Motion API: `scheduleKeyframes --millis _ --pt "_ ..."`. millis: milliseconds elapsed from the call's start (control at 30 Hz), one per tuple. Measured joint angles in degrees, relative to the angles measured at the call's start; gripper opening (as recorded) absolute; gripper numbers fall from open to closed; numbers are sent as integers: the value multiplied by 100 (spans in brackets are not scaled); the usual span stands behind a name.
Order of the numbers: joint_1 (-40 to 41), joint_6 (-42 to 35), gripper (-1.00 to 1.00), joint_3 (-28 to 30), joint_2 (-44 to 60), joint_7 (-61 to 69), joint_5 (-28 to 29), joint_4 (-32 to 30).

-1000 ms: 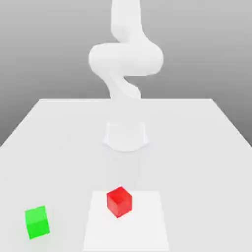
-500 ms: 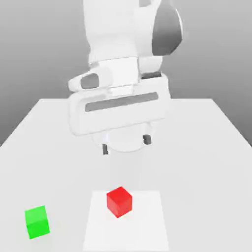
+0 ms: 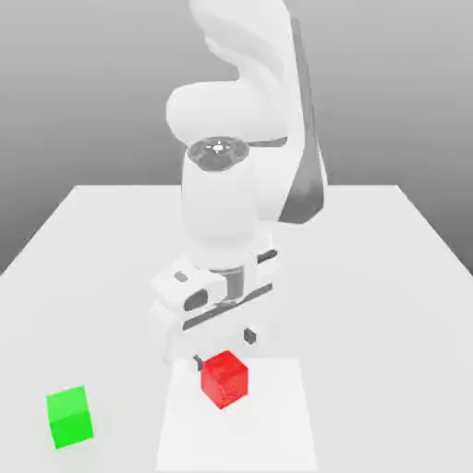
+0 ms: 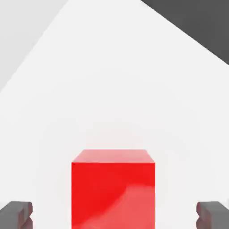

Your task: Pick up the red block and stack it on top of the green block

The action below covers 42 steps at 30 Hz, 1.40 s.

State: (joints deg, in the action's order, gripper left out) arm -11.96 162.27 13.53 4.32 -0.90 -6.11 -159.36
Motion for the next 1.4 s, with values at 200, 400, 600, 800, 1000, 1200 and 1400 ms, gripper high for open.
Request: scheduleKeyframes --millis 200,400,600,800,1000,1200,1400 --pt "82 287 0 -172 369 307 -415 67" --pt "229 701 0 -417 740 539 -743 75" --pt "336 1011 -100 -581 974 621 -877 54" --pt "334 944 -100 -567 929 604 -847 59" --pt "257 495 -100 -387 569 396 -542 76" --pt "161 136 -100 -198 201 142 -190 44" --pt "167 -96 -100 -109 -169 -171 229 -50"
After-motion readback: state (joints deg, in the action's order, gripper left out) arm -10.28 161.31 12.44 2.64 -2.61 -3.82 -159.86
